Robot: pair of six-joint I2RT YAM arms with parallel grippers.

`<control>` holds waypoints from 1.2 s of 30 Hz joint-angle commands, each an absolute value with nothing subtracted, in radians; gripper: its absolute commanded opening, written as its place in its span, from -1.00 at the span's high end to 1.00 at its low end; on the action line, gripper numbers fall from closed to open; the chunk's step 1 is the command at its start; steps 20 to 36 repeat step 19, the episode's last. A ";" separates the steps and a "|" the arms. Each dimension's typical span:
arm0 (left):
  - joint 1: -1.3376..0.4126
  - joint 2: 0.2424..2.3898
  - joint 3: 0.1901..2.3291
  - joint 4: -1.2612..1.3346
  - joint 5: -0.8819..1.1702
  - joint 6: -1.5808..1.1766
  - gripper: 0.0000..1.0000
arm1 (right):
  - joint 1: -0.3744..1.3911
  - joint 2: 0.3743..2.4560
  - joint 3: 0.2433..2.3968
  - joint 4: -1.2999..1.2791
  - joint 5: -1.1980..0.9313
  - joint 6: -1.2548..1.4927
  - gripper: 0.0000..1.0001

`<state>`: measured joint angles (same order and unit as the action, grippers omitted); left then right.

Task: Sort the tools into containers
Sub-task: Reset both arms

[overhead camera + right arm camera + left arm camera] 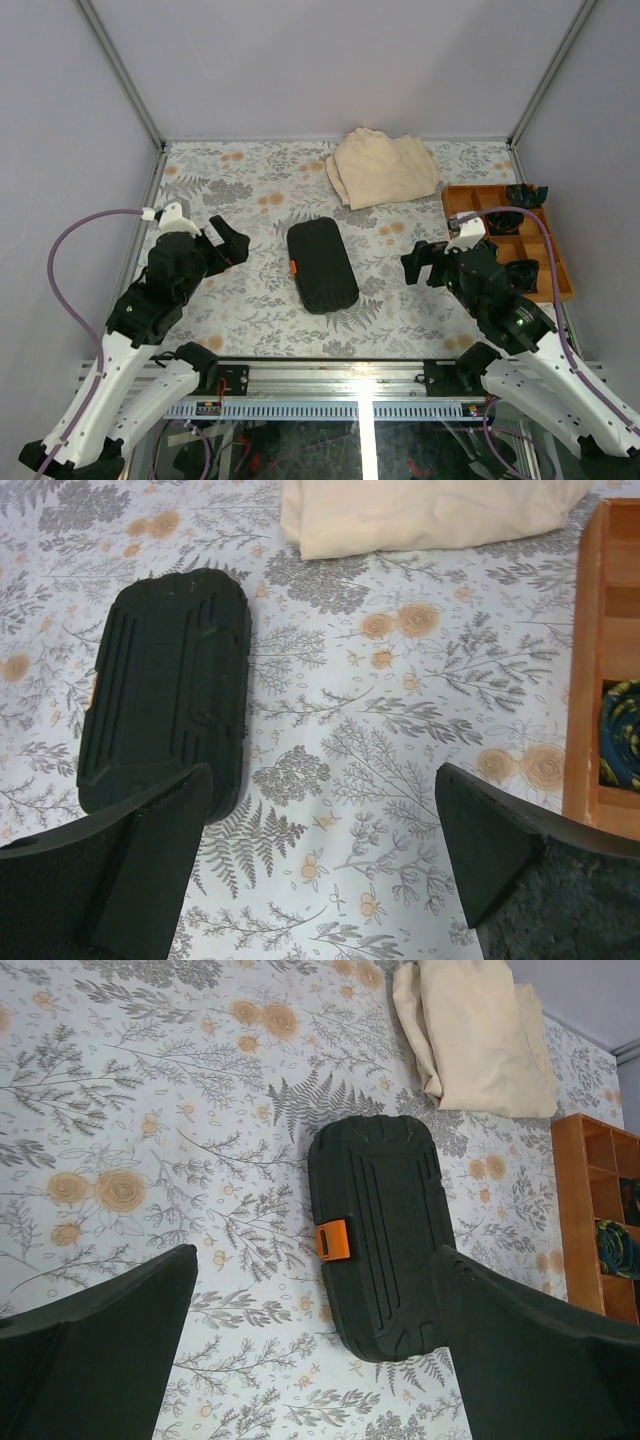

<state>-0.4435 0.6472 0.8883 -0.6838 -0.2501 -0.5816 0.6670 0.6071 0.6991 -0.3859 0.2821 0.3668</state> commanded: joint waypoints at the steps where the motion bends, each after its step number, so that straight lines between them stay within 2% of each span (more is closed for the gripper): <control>1: -0.445 0.591 0.877 -0.724 -0.313 -0.563 -1.00 | 0.664 0.531 0.666 -0.417 0.367 0.400 -0.98; 11: -0.448 0.580 0.865 -0.711 -0.341 -0.586 -1.00 | 0.664 0.468 0.576 -0.380 0.376 0.400 -0.99; 36: -0.446 0.573 0.843 -0.686 -0.344 -0.585 -0.99 | 0.664 0.523 0.590 -0.381 0.360 0.396 -0.99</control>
